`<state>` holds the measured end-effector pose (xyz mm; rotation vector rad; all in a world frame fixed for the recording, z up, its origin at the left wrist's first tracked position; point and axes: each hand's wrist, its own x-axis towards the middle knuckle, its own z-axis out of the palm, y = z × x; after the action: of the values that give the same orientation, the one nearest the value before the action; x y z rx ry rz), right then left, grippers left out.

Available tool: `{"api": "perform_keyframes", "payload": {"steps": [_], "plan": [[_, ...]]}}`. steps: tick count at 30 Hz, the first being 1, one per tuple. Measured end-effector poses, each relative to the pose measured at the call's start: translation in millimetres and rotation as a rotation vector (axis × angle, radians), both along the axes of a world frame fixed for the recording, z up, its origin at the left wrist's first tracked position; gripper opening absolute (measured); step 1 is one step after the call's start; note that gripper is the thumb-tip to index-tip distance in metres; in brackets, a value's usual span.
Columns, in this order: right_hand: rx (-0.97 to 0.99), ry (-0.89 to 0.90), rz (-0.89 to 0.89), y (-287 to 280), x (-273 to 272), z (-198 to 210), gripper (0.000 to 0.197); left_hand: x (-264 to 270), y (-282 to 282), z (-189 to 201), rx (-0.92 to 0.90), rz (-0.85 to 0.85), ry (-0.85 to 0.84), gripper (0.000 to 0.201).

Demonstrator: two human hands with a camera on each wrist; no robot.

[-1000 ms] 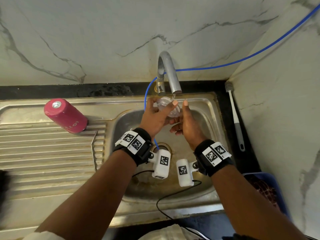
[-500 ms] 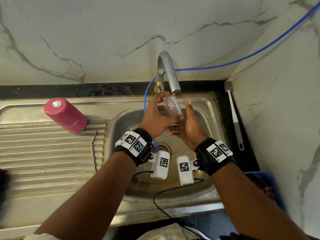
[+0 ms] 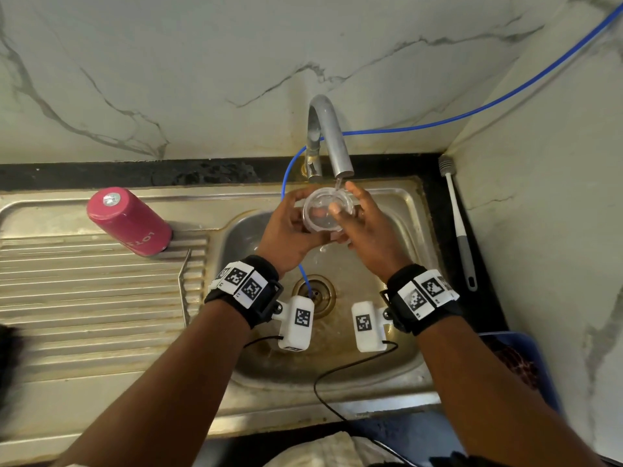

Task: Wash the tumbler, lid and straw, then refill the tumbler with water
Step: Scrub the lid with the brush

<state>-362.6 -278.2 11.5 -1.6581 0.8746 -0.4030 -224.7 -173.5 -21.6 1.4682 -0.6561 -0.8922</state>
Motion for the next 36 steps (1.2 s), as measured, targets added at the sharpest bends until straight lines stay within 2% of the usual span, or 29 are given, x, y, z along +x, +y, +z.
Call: {"api": "perform_keyframes", "payload": {"steps": [2, 3, 8, 11, 13, 15, 18, 20, 23, 25, 27, 30, 34, 36], "plan": [[-0.029, 0.021, 0.063, -4, -1, -4, 0.077, -2, 2, 0, 0.015, -0.030, 0.031, 0.078], [-0.024, 0.022, 0.090, -4, -1, -1, 0.080, -3, 3, 1, 0.022, -0.056, 0.038, 0.079], [-0.007, -0.028, 0.123, -2, 7, 5, 0.057, 0, 8, 8, 0.034, -0.104, 0.096, 0.082], [0.047, -0.020, 0.122, -1, 8, 0, 0.063, 8, 16, 6, 0.058, -0.119, 0.205, 0.091], [0.087, -0.007, 0.119, -5, 2, 2, 0.069, 14, 21, 2, 0.065, -0.115, 0.253, 0.087], [0.102, -0.029, 0.052, -14, 0, 0, 0.069, 19, 24, 0, 0.026, -0.084, 0.322, 0.079], [0.182, -0.090, -0.162, -14, 15, -7, 0.066, 23, 22, -3, -0.017, -0.022, 0.440, 0.068], [0.230, -0.096, -0.168, -10, 21, -9, 0.070, 22, 19, -3, -0.001, 0.037, 0.398, 0.057], [0.173, -0.042, -0.018, -14, 14, -9, 0.072, 25, 18, -1, 0.020, 0.112, 0.335, 0.039], [0.152, -0.048, -0.074, -16, 14, -10, 0.072, 28, 18, 2, 0.040, 0.129, 0.317, 0.033], [0.146, -0.051, -0.130, -14, 19, -11, 0.075, 27, 18, 1, 0.058, 0.124, 0.319, 0.031], [0.123, -0.036, 0.003, -11, 23, -17, 0.079, 20, 15, -2, 0.088, 0.092, 0.303, 0.037], [0.170, -0.032, -0.052, -7, 22, -21, 0.063, 13, 11, 2, 0.115, 0.021, 0.268, 0.032], [0.285, 0.015, 0.043, -6, 21, -21, 0.052, 10, 10, 3, 0.117, 0.010, 0.302, 0.038]]}}
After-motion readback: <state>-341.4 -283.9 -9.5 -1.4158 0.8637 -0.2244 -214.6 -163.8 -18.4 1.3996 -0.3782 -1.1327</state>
